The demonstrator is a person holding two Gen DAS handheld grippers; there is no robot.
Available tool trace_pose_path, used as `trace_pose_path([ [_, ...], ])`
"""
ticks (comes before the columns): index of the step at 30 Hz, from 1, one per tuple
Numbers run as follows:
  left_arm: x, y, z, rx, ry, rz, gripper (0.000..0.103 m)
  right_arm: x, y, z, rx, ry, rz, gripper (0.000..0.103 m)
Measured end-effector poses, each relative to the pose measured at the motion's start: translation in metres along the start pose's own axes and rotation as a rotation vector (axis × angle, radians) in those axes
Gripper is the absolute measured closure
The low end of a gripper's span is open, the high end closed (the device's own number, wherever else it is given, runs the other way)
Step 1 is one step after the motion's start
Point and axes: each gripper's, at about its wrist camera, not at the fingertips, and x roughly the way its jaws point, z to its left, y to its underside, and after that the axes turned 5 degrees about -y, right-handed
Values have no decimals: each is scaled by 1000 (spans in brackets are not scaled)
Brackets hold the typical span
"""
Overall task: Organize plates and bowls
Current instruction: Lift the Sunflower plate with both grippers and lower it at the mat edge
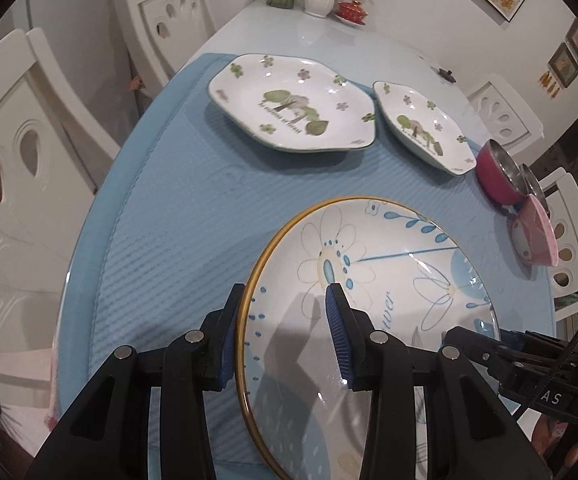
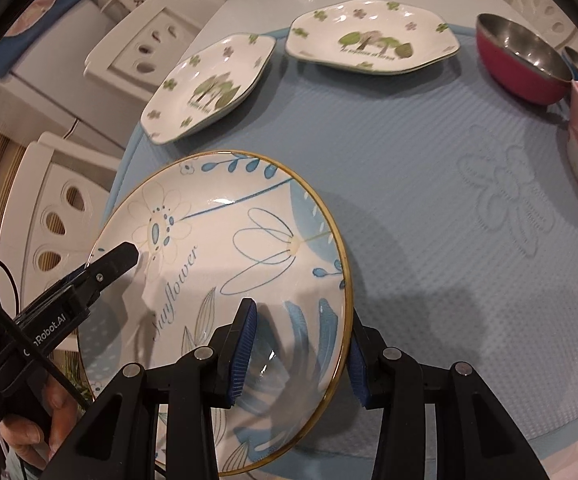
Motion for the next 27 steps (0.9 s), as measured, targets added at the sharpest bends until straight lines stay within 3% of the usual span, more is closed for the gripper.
trace_pose_path([
  [17,28,22,37,-51,-61,40,68,39,28,31,-84,23,83,62],
  [27,-16,28,32,-37,-104,-56,65,-17,42,26,-73,10,-50,62],
])
